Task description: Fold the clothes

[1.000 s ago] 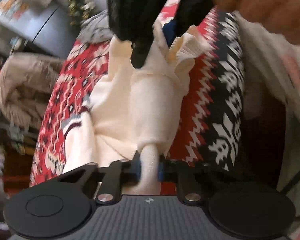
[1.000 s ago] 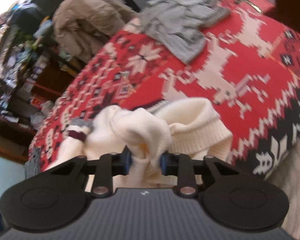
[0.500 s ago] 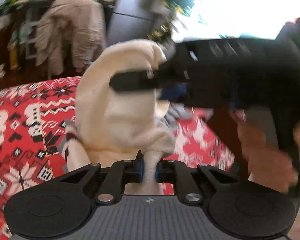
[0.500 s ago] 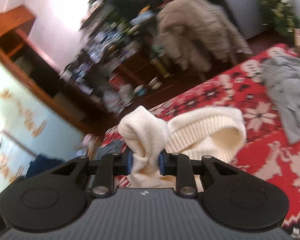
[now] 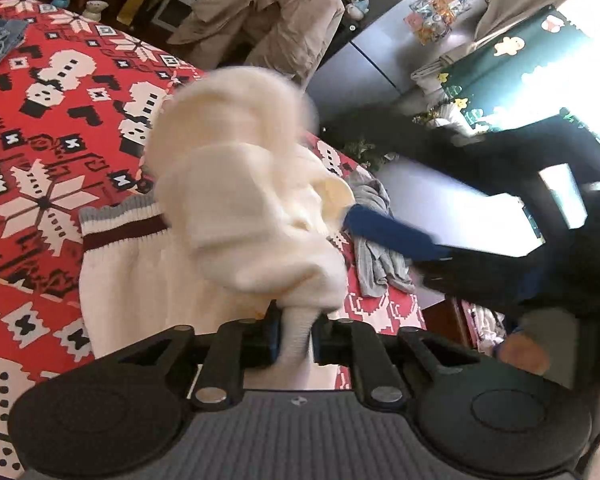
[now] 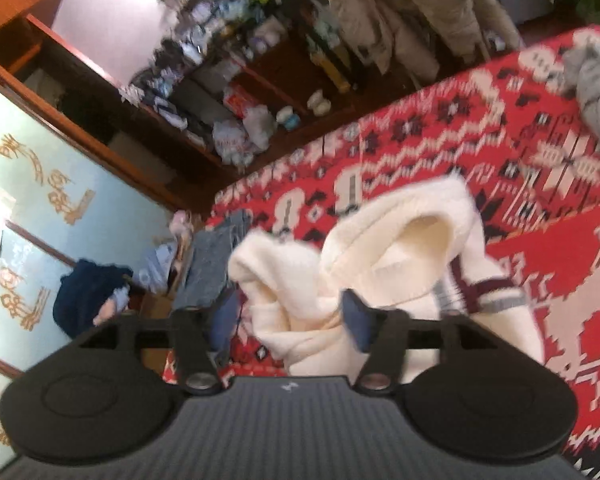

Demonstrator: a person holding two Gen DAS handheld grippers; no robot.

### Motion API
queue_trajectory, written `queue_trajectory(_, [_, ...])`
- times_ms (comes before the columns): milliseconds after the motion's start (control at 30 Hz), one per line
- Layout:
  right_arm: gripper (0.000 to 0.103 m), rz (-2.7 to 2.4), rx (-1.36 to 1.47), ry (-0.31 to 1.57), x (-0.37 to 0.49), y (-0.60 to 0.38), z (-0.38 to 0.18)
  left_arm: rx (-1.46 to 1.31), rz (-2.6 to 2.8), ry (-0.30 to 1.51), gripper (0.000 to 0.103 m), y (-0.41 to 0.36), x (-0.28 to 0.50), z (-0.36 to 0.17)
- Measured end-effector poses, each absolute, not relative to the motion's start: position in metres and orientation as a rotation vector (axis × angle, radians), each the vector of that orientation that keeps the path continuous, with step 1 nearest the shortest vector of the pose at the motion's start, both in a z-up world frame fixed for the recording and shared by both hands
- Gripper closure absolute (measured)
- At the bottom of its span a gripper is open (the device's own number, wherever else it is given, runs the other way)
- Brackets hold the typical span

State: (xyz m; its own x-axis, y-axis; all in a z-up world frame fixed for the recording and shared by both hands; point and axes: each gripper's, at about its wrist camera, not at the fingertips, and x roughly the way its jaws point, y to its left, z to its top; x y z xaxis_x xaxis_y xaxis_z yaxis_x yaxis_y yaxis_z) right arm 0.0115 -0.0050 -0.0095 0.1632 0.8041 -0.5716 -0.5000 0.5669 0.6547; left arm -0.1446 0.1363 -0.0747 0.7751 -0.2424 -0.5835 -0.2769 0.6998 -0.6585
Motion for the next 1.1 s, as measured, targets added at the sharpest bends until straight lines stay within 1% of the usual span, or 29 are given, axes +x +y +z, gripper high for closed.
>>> queue_trajectory(67, [0.028,0.955,0.349,0.983,0.000,-0.021,0.000,-0.796,0.036,0.711,0.066,0.138,-0.149,-0.076])
queue_trajectory(100, [0.029,0.951,0.341,0.958,-0.006,-0.031,0.005,-0.787,0.043,0.714,0.060,0.139,-0.151,-0.076])
queue_trajectory(133, [0.029,0.927,0.332,0.939,-0.012,-0.040,0.008,-0.778,0.051,0.717,0.051,0.140,-0.153,-0.077])
queue_trajectory(167, [0.028,0.902,0.323,0.919,-0.017,-0.049,0.010,-0.769,0.058,0.721,0.047,0.141,-0.156,-0.077])
queue_trajectory(267, [0.023,0.814,0.293,0.924,-0.028,-0.071,-0.001,-0.743,0.081,0.731,0.045,0.144,-0.162,-0.079])
queue_trajectory(367, [0.014,0.758,0.232,0.923,-0.040,-0.090,-0.019,-0.716,0.103,0.740,0.045,0.146,-0.169,-0.080])
queue_trajectory(433, [0.011,0.728,0.183,0.903,-0.051,-0.100,-0.030,-0.699,0.118,0.747,0.044,0.148,-0.174,-0.081])
queue_trajectory(500, [0.004,0.704,0.147,0.897,-0.062,-0.104,-0.043,-0.686,0.132,0.755,0.043,0.152,-0.183,-0.081])
queue_trajectory(633, [0.004,0.659,0.107,0.923,-0.072,-0.107,-0.071,-0.628,0.168,0.746,0.041,0.157,-0.198,-0.071])
queue_trajectory(833, [0.004,0.615,0.087,0.937,-0.081,-0.106,-0.095,-0.500,0.211,0.715,0.036,0.164,-0.206,-0.046])
queue_trajectory(933, [0.004,0.609,0.099,0.957,-0.083,-0.104,-0.106,-0.369,0.243,0.708,0.030,0.161,-0.194,-0.037])
queue_trajectory(1100, [0.007,0.603,0.141,0.979,-0.083,-0.106,-0.110,-0.344,0.194,0.785,0.030,0.166,-0.151,-0.039])
